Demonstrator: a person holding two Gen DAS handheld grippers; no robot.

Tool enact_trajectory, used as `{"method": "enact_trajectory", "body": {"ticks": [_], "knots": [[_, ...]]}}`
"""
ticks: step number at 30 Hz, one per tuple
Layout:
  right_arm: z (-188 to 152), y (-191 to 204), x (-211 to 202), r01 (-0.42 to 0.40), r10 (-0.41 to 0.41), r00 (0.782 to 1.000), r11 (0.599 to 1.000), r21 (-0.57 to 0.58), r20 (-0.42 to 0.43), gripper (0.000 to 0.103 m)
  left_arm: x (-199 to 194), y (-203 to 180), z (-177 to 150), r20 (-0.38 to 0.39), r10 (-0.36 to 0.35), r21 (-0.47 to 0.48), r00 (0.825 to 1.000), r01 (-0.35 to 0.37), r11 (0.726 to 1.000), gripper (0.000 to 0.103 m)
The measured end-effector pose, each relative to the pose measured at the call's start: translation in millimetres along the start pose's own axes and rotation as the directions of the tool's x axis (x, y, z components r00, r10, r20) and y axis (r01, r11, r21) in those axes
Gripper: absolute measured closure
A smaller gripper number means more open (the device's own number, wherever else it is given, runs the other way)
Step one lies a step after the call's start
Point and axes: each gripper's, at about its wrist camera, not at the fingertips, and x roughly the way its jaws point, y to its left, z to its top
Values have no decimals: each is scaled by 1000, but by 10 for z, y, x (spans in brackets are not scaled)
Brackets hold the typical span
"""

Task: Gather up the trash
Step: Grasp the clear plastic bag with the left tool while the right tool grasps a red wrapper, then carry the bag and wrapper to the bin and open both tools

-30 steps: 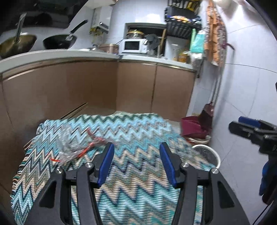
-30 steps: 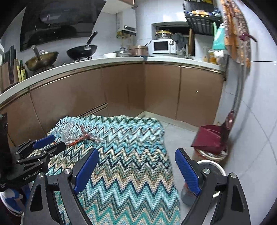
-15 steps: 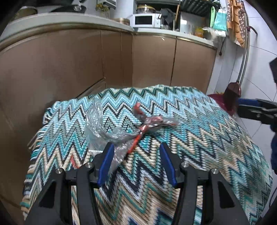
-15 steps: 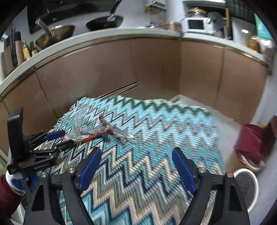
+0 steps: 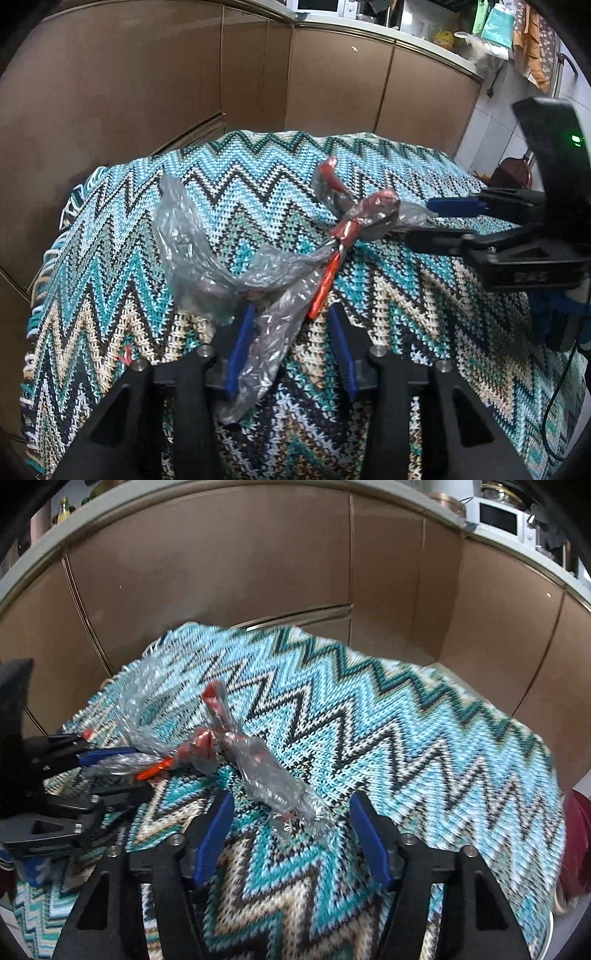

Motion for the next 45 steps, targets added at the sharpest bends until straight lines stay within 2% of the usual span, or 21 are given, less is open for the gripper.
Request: {"method": "enact_trajectory", "body": {"ticks": [2, 5, 7, 11, 16, 28, 37, 45], "knots": [[14, 17, 61, -8, 8, 1000, 1000, -8, -2, 57, 7, -4, -2, 3, 4, 2, 1000, -4, 1000, 79], [16, 34, 71, -27, 27, 1000, 1000, -15, 6, 76, 6, 27, 5, 8, 5, -12, 1000, -5, 1000, 91], [1, 54, 41, -26, 27, 1000, 999, -18, 12, 96, -24, 50, -22, 13, -2, -18, 1000, 2, 1000, 96], [-88, 65, -148, -26, 27, 999, 1000, -11, 27, 97, -99, 4, -60, 27, 18, -8, 999, -17, 1000, 99], [-196, 106, -477, -23, 23, 998, 1000, -6, 58, 99, -340, -113, -169, 48, 8, -35, 999, -7, 999, 99], [-686, 224, -1555, 12, -22, 982, 999, 50, 190, 99, -1067, -413, -158, 138, -30, -34, 990, 35, 999, 100], [-1096, 41, -2339, 71, -103, 954, 990, 122, 283, 100, -1411, -992, -143, 168, -99, 36, 981, 95, 995, 100], [-1465, -326, -2945, 144, -222, 907, 962, 231, 357, 100, -1421, -1653, -1, 155, -186, 134, 970, 166, 977, 100]]}}
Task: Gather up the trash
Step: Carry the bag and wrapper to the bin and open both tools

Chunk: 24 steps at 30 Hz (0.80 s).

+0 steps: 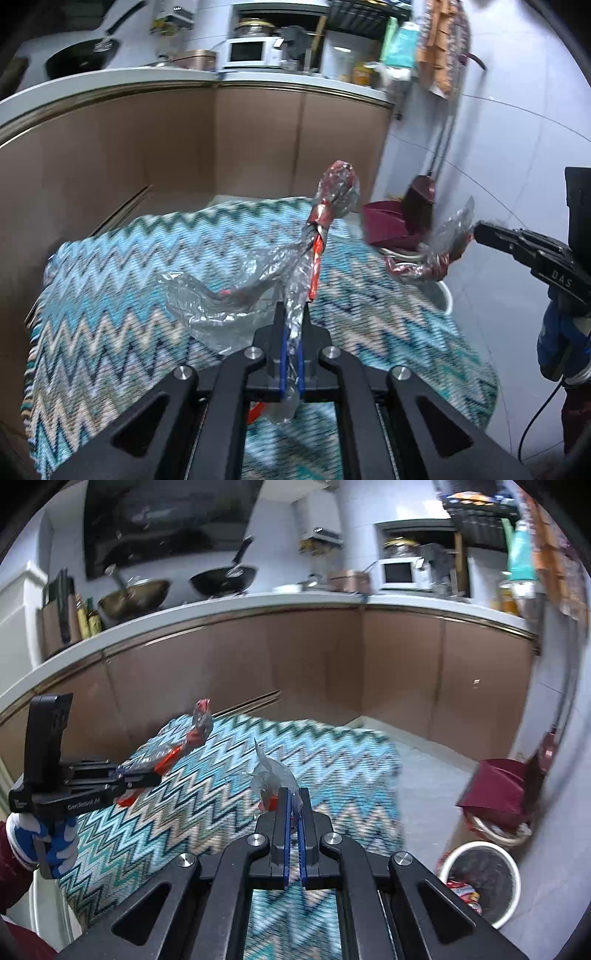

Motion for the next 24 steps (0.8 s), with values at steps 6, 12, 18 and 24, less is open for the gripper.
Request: {"method": "enact_trajectory", "body": {"ticks": [6, 12, 18, 24], "knots": [[-89, -533, -341, 120, -124, 991, 989, 83, 45, 100, 382, -701, 318, -19, -84, 90, 996, 85, 992, 100], [-263, -1208, -486, 251, -263, 964, 949, 190, 43, 99, 1026, -1400, 631, -84, -162, 145, 983, 173, 974, 100], [-481, -1870, -420, 348, -366, 931, 889, 297, 7, 99, 1851, -2146, 793, -183, -227, 201, 957, 263, 944, 100], [-731, -2520, -121, 410, -413, 907, 831, 375, -76, 99, 2667, -2643, 772, -299, -257, 198, 919, 323, 925, 99]]}}
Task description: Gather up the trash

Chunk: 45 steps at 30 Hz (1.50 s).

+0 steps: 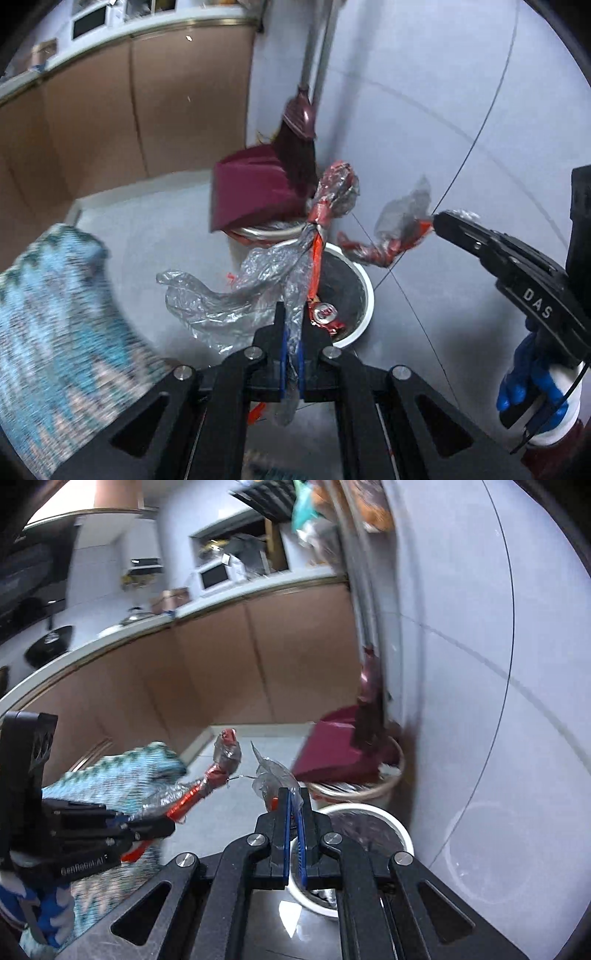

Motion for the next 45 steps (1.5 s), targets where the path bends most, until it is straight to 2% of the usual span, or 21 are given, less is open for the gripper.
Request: {"method": "enact_trajectory", "body": {"ticks": [3, 9, 10, 12, 13, 14, 15, 16, 20, 27, 29, 31, 37, 45], "knots": [[-46, -170, 301, 26, -25, 999, 999, 22, -45, 99, 363, -63, 75, -46, -12, 1, 999, 12, 1000, 98], [-98, -429, 707, 60, -54, 993, 997, 50, -108, 99, 854, -69, 239, -86, -23, -40, 996, 19, 999, 97], [-93, -450, 761, 67, -61, 992, 996, 52, -113, 99, 906, -74, 261, -92, -31, -47, 995, 27, 999, 95], [-96, -545, 891, 77, -67, 990, 994, 73, -128, 98, 1035, -52, 323, -105, -64, -75, 992, 56, 996, 82], [-104, -587, 937, 80, -69, 989, 993, 83, -133, 90, 1086, -36, 347, -106, -73, -93, 992, 63, 994, 66], [-120, -641, 992, 97, -83, 987, 991, 95, -140, 84, 1119, -24, 369, -99, -78, -108, 992, 67, 992, 56], [-123, -670, 1025, 111, -96, 985, 989, 99, -145, 70, 1142, -21, 390, -94, -85, -114, 992, 75, 991, 55], [-139, -712, 1058, 124, -107, 983, 987, 106, -152, 62, 1154, -27, 395, -93, -92, -119, 991, 81, 990, 55], [-181, -788, 1061, 145, -124, 978, 982, 118, -169, 62, 1174, -18, 410, -76, -117, -145, 990, 105, 984, 55], [-215, -650, 852, 175, -159, 973, 981, 82, -168, 47, 732, -11, 340, 9, -52, -134, 999, 52, 990, 55], [-202, -579, 738, 190, -176, 972, 979, 79, -155, 37, 560, 7, 310, 38, -26, -134, 999, 31, 991, 55], [-181, -489, 600, 197, -186, 973, 977, 77, -136, 20, 367, 8, 264, 68, 3, -130, 998, 6, 992, 54], [-137, -90, 122, 198, -194, 977, 979, 45, -84, 1, -275, 26, 41, 162, 96, -135, 982, -74, 988, 46], [-184, 571, -509, 183, -183, 983, 983, -26, -7, 0, -1091, 134, -415, 254, 230, -125, 940, -204, 971, 37]]}}
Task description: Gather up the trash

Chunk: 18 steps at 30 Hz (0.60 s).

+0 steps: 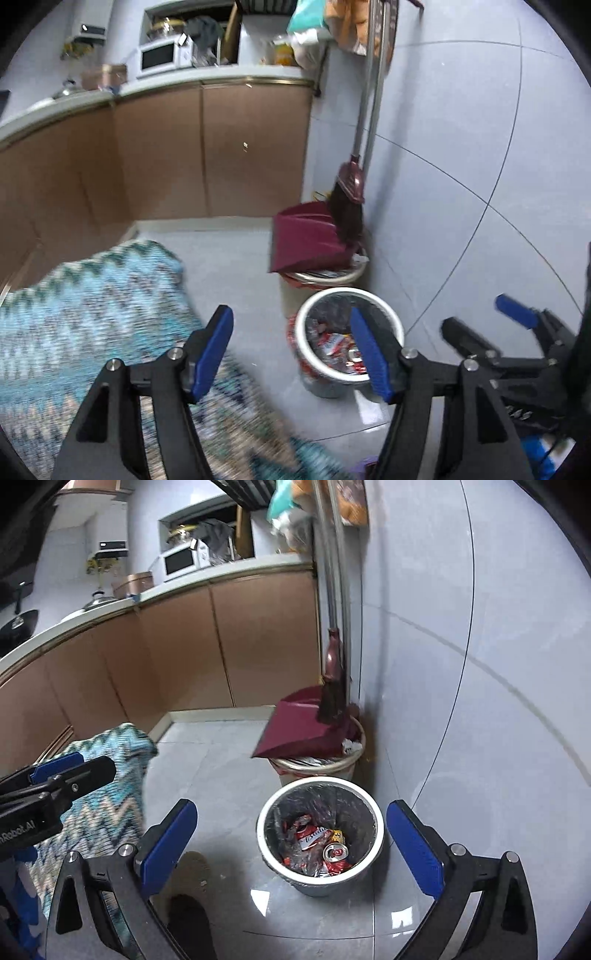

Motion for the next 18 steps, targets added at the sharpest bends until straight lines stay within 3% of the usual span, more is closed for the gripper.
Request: {"method": "enact_trajectory", "body": {"ticks": [10, 18], "knots": [[-28, 568, -666, 18, -5, 994, 993, -119, 105, 0, -870, 303, -254, 122, 129, 29, 984, -134, 991, 31], [-75, 895, -923, -2, 34, 987, 980, -200, 158, 0, -1315, 557, -395, 176, 208, -58, 962, -201, 978, 31]]}}
